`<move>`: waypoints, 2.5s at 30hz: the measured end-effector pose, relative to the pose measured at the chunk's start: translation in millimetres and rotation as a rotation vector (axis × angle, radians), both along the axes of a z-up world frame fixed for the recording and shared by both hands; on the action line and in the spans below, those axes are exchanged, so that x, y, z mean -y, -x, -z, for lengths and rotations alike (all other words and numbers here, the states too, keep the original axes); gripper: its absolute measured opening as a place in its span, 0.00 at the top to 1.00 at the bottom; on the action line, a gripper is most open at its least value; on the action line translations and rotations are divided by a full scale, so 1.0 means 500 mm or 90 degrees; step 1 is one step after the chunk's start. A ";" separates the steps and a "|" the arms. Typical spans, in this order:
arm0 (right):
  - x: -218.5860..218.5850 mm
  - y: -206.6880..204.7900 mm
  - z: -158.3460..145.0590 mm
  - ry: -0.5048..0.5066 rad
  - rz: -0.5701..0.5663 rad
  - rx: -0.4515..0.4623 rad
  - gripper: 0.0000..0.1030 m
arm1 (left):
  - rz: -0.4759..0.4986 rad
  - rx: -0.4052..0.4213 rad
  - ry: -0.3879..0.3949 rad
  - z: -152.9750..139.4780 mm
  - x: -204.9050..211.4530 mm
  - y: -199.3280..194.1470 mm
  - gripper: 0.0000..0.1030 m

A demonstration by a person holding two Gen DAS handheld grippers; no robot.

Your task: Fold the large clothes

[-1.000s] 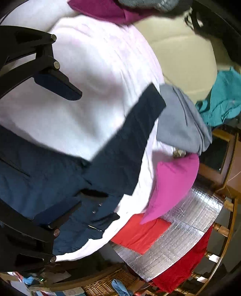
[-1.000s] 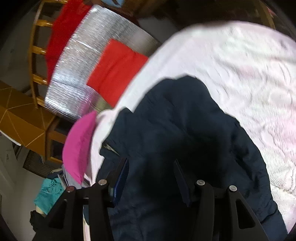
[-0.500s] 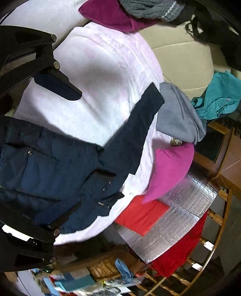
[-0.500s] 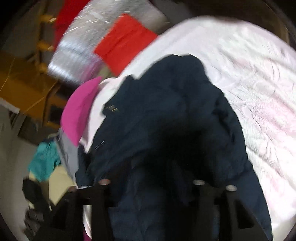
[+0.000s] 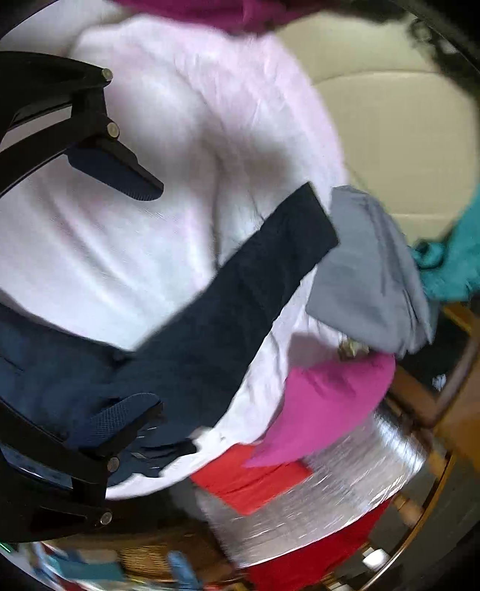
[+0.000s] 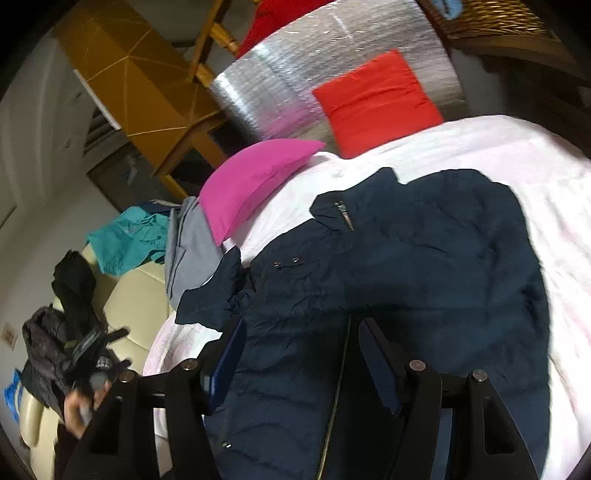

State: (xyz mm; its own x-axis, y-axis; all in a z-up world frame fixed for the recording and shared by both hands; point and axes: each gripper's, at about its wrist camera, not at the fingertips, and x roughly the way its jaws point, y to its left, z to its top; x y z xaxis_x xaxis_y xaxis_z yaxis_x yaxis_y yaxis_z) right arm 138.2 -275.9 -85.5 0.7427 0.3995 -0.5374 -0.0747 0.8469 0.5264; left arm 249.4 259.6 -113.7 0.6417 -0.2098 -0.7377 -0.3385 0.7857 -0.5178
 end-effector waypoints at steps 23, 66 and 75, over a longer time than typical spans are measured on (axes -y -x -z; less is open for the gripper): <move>0.085 -0.104 0.028 -0.054 0.049 0.040 0.35 | -0.094 0.011 0.033 0.113 0.025 -0.229 0.81; 0.227 -0.085 0.048 -0.175 0.177 -0.013 0.34 | 0.133 0.024 0.240 0.086 0.434 -0.129 0.16; 0.287 -0.066 0.047 -0.211 0.213 -0.004 0.34 | 0.259 0.077 0.081 -0.026 0.587 -0.139 0.78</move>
